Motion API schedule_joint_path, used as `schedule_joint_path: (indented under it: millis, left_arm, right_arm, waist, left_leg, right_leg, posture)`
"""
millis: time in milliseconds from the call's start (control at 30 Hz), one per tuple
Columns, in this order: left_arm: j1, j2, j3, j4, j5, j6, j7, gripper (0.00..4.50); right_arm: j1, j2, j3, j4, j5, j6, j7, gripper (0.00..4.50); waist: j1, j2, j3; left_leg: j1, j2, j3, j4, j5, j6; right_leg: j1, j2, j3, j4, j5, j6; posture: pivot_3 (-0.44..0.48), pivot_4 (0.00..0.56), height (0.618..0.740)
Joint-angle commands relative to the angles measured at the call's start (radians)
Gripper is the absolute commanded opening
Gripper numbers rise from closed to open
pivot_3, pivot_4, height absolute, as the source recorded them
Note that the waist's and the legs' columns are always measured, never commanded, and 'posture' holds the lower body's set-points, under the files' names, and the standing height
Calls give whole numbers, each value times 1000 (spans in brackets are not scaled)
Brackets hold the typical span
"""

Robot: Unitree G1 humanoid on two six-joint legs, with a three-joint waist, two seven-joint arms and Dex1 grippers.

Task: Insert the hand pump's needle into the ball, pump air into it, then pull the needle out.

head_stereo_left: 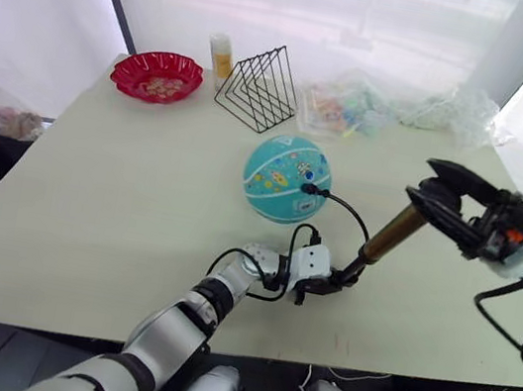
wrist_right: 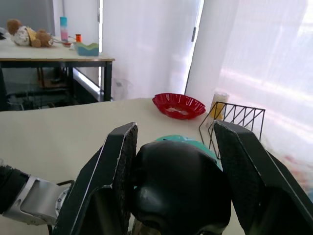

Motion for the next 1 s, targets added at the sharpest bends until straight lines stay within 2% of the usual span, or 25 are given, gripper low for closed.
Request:
schedule_joint_path:
  millis: [33, 233, 333, 467, 667, 800, 1000]
  left_arm:
    - [77, 55, -62, 158, 114, 112, 25, 1113]
    - [77, 55, -62, 159, 113, 112, 28, 1113]
    - [76, 54, -62, 161, 113, 113, 30, 1113]
    - [75, 53, -60, 162, 112, 115, 32, 1113]
    - [74, 51, -59, 162, 111, 117, 34, 1113]
    - [76, 50, -58, 161, 110, 116, 34, 1113]
    - [76, 55, -59, 161, 111, 115, 32, 1113]
  right_arm:
    - [75, 22, 153, 67, -93, -7, 34, 1969]
    - [129, 147, 231, 260, -138, -74, 77, 1969]
    - [110, 160, 282, 365, -224, -133, 120, 1969]
    - [86, 184, 332, 480, -307, -209, 151, 1969]
    - [88, 199, 360, 545, -358, -257, 181, 1969]
    - [83, 164, 378, 491, -410, -290, 182, 1969]
    - [-42, 88, 228, 262, -266, -216, 135, 1969]
  waist:
    - [-5, 0, -2]
    - [-13, 2, -14]
    - [-14, 2, -15]
    - [-15, 2, -15]
    - [-14, 3, -16]
    - [-15, 4, -17]
    - [-13, 8, -11]
  left_leg:
    - [0, 0, 0, 0, 0, 0]
    - [2, 0, -2, -1, 0, 0]
    - [9, 0, -1, -1, 0, 0]
    - [15, 1, 0, -8, 0, 0]
    - [16, 1, -2, -10, 0, 0]
    - [17, 1, -2, -10, 0, 0]
    - [15, 0, -2, -9, 0, 0]
  right_leg:
    - [0, 0, 0, 0, 0, 0]
    - [1, 2, 0, 1, 0, -1]
    - [1, 2, 2, 1, 0, -1]
    - [11, 3, 4, 0, -3, -3]
    - [11, 3, 4, 0, -4, -3]
    - [11, 3, 4, 0, -4, -3]
    - [10, 2, 4, 0, -4, -2]
  posture:
    - [0, 150, 740]
    - [0, 150, 740]
    - [0, 150, 740]
    - [0, 150, 740]
    - [0, 150, 740]
    - [0, 150, 740]
    - [0, 150, 740]
